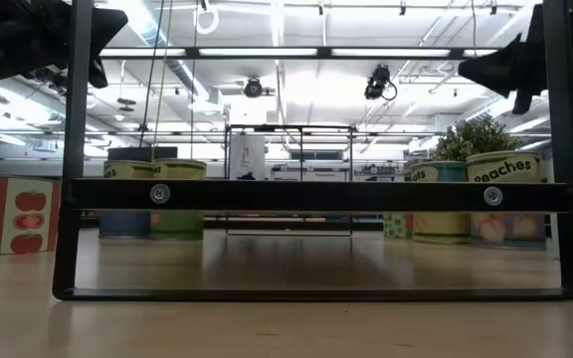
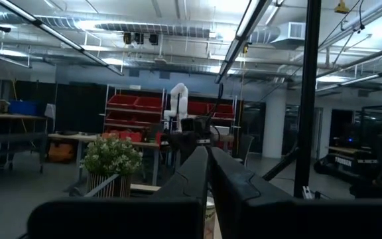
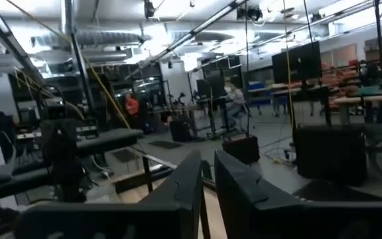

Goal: Pick and place cans onto a shelf
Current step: Put the canned carrots on the shelf

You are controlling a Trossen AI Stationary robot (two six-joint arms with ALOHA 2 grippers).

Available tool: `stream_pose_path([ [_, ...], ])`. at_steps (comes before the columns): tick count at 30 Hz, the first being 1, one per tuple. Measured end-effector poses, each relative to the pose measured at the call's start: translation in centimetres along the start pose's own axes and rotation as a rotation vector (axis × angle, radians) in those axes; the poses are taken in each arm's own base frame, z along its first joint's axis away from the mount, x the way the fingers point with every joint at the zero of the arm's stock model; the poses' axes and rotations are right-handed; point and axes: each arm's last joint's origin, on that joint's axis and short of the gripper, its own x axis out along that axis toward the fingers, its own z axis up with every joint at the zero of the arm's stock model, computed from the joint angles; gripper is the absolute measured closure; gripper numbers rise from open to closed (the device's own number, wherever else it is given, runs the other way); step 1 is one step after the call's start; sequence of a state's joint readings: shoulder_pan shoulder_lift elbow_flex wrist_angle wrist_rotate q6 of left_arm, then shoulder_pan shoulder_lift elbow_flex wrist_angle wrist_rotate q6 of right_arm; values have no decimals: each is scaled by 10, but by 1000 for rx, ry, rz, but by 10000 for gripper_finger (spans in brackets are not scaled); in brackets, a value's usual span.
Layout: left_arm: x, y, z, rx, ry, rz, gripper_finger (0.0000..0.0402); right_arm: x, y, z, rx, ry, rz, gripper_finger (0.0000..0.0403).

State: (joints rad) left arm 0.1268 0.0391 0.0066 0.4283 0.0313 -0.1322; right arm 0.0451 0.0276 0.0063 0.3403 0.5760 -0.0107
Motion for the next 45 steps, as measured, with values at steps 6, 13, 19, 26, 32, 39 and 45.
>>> stream_pose_path([
  [6, 0, 0, 0, -14, -2, 0, 379, 2, 2, 3, 27, -31, 97, 352],
  [13, -1, -1, 9, -42, -98, -15, 379, 2, 3, 9, 132, -82, 135, 352],
  [19, -1, -1, 13, -10, -134, 12, 369, 4, 5, 11, 140, 13, 159, 353],
  [26, 0, 3, 6, 66, -66, 123, 290, 17, 8, 8, 104, 203, 92, 355],
  [32, 0, 3, 2, 115, -21, 121, 234, 32, 15, -5, 92, 379, 53, 312],
  [39, 0, 3, 4, 142, -41, 119, 228, 59, 30, 2, -38, 606, -9, 212],
  [45, 0, 3, 6, 203, -58, 126, 229, 81, 43, 8, -135, 814, 20, 132],
])
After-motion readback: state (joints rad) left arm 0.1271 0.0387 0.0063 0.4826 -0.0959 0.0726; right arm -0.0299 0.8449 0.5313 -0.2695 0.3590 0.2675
